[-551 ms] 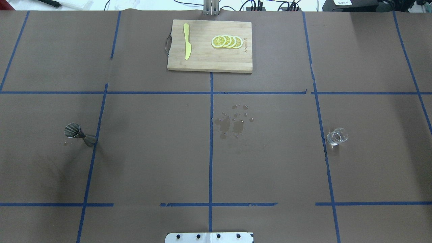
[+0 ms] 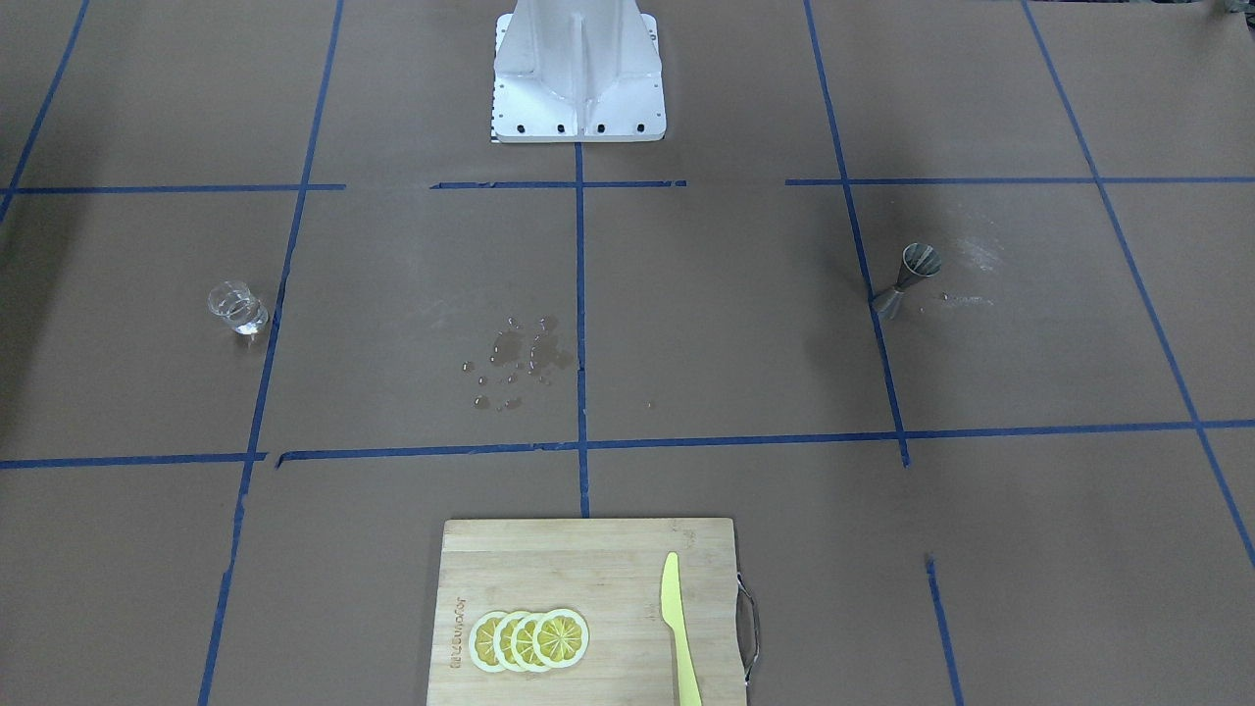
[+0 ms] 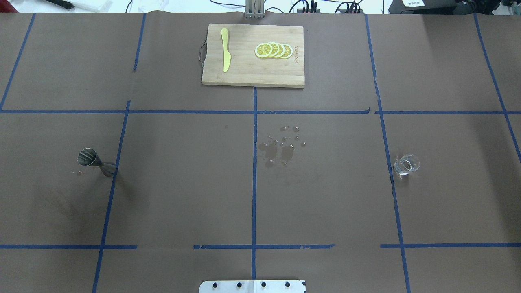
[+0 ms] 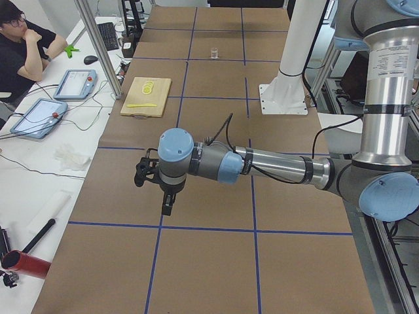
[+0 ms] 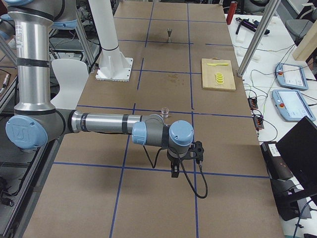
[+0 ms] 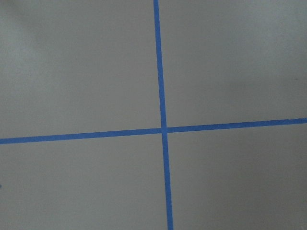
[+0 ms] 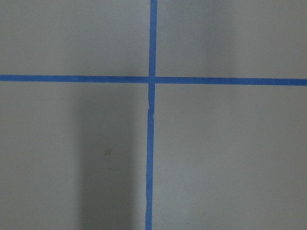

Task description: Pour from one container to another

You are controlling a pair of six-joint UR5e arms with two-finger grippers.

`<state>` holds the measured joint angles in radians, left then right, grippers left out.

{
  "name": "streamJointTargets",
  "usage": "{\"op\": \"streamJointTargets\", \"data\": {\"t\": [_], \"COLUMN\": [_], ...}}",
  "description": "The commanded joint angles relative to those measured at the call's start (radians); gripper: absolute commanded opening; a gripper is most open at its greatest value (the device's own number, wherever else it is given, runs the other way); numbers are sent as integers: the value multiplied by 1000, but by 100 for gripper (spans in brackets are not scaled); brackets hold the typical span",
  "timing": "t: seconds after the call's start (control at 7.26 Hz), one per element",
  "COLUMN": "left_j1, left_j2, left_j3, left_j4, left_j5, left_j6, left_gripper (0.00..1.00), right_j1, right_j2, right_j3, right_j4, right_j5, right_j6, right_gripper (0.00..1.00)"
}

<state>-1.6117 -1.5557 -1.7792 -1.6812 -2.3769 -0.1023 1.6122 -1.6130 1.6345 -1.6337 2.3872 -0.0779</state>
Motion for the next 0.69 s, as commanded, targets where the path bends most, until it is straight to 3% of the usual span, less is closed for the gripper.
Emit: {"op": "streamJointTargets", "data": {"t": [0.0, 0.28, 0.41, 0.55], "left_j1": [41, 175, 244, 394], "left_j2": [6, 47, 134, 222], "left_j3": [-156, -335, -406, -420], "left_j4": [-18, -26, -173, -409], "left_j5": [-1, 18, 34, 132], "left_j6": [-89, -311, -458, -693], "left_gripper": [100, 100, 100, 100], "right_j1": [-11, -31, -31, -31], "right_j2": [11, 47, 39, 39], "right_j3": [39, 83, 80, 87], "right_j4": [0, -5, -2, -2], "right_j5": [7, -5, -3, 3], "right_j6": [16, 61, 59, 59], "right_gripper": [100, 100, 100, 100]}}
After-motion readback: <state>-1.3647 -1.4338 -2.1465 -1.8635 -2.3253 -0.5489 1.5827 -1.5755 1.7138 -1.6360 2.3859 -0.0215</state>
